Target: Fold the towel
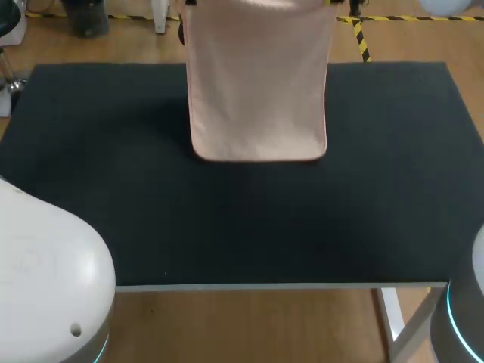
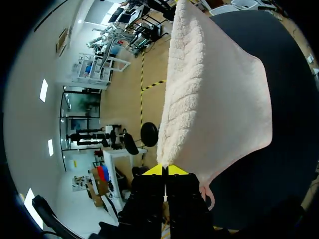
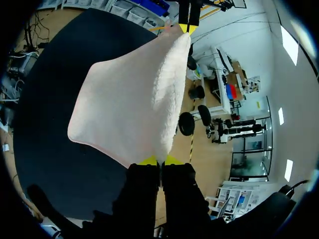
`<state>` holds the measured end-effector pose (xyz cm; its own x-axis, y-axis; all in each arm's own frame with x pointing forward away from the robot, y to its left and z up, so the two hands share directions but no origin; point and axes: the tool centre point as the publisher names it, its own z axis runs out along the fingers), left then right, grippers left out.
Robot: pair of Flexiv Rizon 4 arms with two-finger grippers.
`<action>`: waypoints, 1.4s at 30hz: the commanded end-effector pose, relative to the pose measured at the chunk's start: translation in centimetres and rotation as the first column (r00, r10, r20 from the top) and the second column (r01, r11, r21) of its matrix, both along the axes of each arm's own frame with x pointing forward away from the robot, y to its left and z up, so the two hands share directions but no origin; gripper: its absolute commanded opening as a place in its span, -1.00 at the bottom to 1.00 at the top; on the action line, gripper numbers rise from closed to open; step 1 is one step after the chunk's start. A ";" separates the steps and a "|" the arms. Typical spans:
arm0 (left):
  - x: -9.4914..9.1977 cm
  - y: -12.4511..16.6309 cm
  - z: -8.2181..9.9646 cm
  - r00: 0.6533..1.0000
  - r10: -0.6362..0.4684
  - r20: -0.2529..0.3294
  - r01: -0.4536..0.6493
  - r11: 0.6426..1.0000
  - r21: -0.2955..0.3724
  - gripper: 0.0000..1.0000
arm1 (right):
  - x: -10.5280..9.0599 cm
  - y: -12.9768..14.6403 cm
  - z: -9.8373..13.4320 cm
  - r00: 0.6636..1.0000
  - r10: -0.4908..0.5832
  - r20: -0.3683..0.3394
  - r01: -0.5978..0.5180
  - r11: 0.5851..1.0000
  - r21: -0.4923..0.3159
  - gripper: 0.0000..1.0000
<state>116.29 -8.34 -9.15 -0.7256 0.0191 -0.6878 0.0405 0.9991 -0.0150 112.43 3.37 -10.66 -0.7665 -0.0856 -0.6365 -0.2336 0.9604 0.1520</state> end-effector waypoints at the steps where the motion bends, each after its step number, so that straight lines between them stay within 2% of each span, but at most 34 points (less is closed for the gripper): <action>1: -2.4 0.7 3.9 0.999 0.023 0.029 -0.023 1.000 0.004 -1.00 | -1.4 -0.5 3.7 0.999 -0.015 0.045 0.015 1.000 0.004 -1.00; 6: -2.6 0.8 5.1 0.999 0.020 0.051 -0.020 1.000 0.001 -1.00 | -2.0 -0.4 5.5 0.996 -0.010 0.091 0.009 1.000 0.019 -1.00; 9: -3.4 0.5 4.9 0.999 0.009 0.043 -0.010 1.000 0.012 -1.00 | -2.9 -0.3 5.1 0.996 -0.005 0.090 0.004 1.000 0.011 -1.00; 14: -5.2 -0.2 3.4 0.998 -0.052 -0.019 0.052 0.998 -0.019 -1.00 | -5.0 -1.1 3.2 0.999 -0.010 0.043 0.010 1.000 -0.002 -1.00; 15: -5.8 -0.6 2.8 0.998 -0.049 -0.036 0.049 0.999 -0.007 -1.00 | -5.6 -1.3 2.7 0.999 -0.011 0.030 0.011 1.000 -0.006 -1.00; 17: -7.0 -1.0 1.8 0.993 -0.084 -0.080 0.081 0.996 -0.044 -1.00 | -6.7 -1.6 1.7 1.000 -0.008 -0.001 0.008 1.000 -0.007 -1.00; 19: -8.5 -1.6 0.8 0.989 -0.097 -0.115 0.092 0.995 -0.048 -1.00 | -7.9 -1.6 0.9 1.000 -0.002 -0.023 0.001 1.000 -0.020 -1.00; 25: -12.9 -2.8 -1.2 0.973 -0.136 -0.187 0.124 0.989 -0.078 -1.00 | -11.8 -1.5 -1.1 0.997 0.016 -0.082 -0.018 0.999 -0.027 -1.00; 30: -16.2 -3.3 -1.6 0.965 -0.158 -0.208 0.143 0.986 -0.084 -1.00 | -15.0 -1.2 -2.2 0.992 0.035 -0.120 -0.036 0.999 -0.010 -1.00; 35: -19.3 -3.1 -1.3 0.966 -0.164 -0.199 0.148 0.984 -0.095 -1.00 | -17.3 -1.1 -2.6 0.990 0.041 -0.132 -0.043 0.999 -0.016 -1.00; 42: -21.7 -2.7 -2.1 0.966 -0.156 -0.208 0.136 0.985 -0.108 -1.00 | -20.3 -1.1 -2.8 0.988 0.055 -0.141 -0.057 0.998 -0.005 -1.00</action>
